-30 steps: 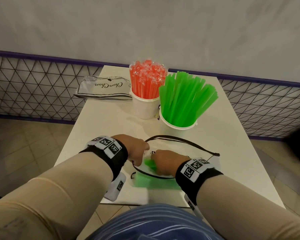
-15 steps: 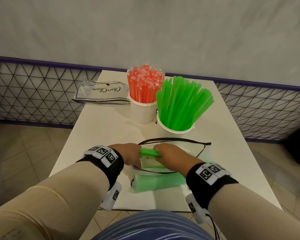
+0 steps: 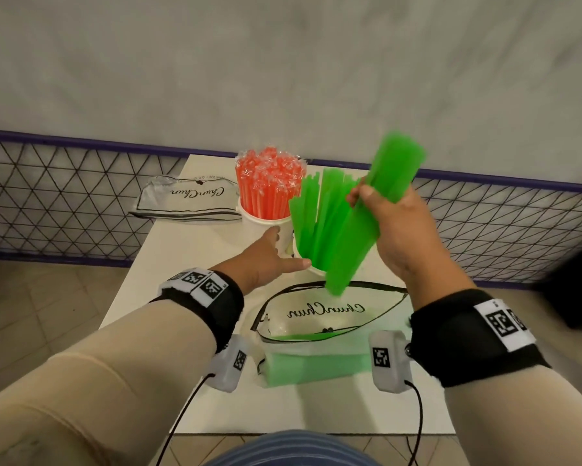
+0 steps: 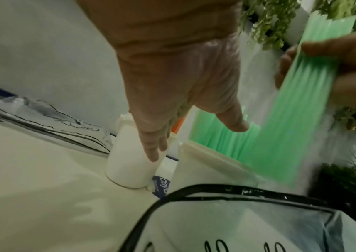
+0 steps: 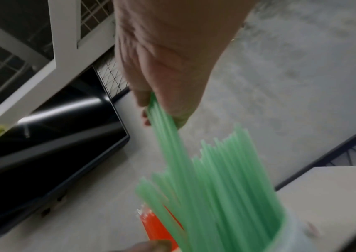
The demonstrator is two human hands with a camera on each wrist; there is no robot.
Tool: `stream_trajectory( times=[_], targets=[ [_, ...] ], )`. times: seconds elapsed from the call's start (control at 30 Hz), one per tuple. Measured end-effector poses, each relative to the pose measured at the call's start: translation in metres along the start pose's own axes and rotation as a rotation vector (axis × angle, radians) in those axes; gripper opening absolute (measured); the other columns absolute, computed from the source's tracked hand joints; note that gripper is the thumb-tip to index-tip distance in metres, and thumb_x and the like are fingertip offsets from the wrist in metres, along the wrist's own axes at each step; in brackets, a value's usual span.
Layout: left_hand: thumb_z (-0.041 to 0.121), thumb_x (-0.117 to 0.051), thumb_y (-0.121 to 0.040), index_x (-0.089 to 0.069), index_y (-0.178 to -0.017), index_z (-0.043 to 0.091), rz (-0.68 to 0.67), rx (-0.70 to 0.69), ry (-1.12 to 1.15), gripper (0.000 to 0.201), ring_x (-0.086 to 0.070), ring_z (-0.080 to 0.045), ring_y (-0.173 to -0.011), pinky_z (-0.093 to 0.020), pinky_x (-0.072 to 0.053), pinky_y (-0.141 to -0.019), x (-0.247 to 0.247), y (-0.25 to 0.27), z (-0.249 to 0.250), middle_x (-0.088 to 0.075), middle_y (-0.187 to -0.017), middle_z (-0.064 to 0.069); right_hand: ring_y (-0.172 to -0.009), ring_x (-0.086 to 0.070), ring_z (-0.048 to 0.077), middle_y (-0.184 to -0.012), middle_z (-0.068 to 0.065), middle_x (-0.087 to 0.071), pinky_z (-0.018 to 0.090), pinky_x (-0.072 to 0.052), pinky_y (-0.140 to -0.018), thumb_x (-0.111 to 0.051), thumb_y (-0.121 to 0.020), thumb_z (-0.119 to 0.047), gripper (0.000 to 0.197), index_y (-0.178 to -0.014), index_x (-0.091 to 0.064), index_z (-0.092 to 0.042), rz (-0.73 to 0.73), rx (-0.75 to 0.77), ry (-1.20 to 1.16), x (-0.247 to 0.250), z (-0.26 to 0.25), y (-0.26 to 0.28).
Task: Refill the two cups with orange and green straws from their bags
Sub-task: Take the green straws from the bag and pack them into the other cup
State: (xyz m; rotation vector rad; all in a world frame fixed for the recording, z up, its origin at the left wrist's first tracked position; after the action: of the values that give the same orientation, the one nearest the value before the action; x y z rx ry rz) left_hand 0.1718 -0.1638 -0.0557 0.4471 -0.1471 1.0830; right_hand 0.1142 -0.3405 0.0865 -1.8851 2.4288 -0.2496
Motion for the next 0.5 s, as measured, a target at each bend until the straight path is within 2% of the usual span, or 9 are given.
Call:
stream_trajectory(
  times=[0.1, 0.2, 0.3, 0.4, 0.5],
  targets=[
    [0.027, -0.078, -0.081, -0.004, -0.154, 0.025, 0.000, -0.093, -0.052, 0.104, -0.025, -0.019, -0.144, -0.025, -0.024, -0.104, -0.016, -0.006, 0.014, -0.023, -0.158, 0.002, -0.087, -0.064, 0.021, -0.092, 0.007, -0.068, 0.040, -0.054, -0.083, -0.069, -0.070, -0.038, 0.034, -0.096, -0.064, -0.017, 0.240, 0.094, -0.115, 0.015, -0.014, -0.009],
    [0.029, -0.080, -0.079, -0.006, -0.154, 0.029, -0.008, -0.156, -0.104, 0.105, -0.029, -0.016, -0.140, -0.023, -0.024, -0.106, -0.028, -0.016, 0.018, -0.029, -0.155, 0.005, -0.079, -0.063, 0.012, -0.089, -0.001, -0.068, 0.034, -0.053, -0.077, -0.068, -0.081, -0.028, 0.024, -0.102, -0.061, -0.017, 0.307, 0.097, -0.083, 0.011, -0.002, -0.018],
    [0.032, -0.079, -0.078, -0.006, -0.154, 0.030, 0.011, -0.139, -0.083, 0.105, -0.031, -0.015, -0.139, -0.028, -0.026, -0.111, -0.032, -0.025, 0.012, -0.030, -0.154, 0.005, -0.092, -0.065, 0.012, -0.101, -0.006, -0.068, 0.034, -0.053, -0.083, -0.062, -0.092, -0.022, 0.022, -0.114, -0.058, -0.022, 0.276, 0.007, 0.066, -0.003, 0.030, -0.021],
    [0.032, -0.078, -0.079, -0.007, -0.154, 0.030, 0.026, -0.126, -0.076, 0.103, -0.032, -0.015, -0.139, -0.029, -0.028, -0.111, -0.034, -0.029, 0.006, -0.031, -0.154, 0.005, -0.101, -0.056, 0.014, -0.109, -0.009, -0.057, 0.029, -0.044, -0.088, -0.056, -0.097, -0.022, 0.032, -0.127, -0.051, -0.013, 0.188, -0.111, 0.250, -0.014, 0.070, -0.022],
    [0.026, -0.075, -0.083, -0.010, -0.153, 0.028, -0.005, -0.113, -0.059, 0.097, -0.037, -0.012, -0.132, -0.024, -0.030, -0.105, -0.037, -0.033, 0.002, -0.039, -0.148, 0.004, -0.101, -0.057, 0.023, -0.107, 0.004, -0.058, 0.030, -0.043, -0.084, -0.053, -0.099, -0.024, 0.031, -0.126, -0.050, -0.007, 0.060, -0.221, 0.426, -0.025, 0.104, -0.024]
  ],
)
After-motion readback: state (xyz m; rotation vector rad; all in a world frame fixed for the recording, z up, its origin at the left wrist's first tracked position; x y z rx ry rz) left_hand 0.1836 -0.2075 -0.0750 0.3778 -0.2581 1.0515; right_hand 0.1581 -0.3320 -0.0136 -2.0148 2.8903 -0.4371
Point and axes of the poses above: each hand's wrist, its own y-axis away from the middle knuckle, its own x-axis out of the back of the hand, z = x × y, the point moved 8 cm from there along -y, towards the middle knuckle
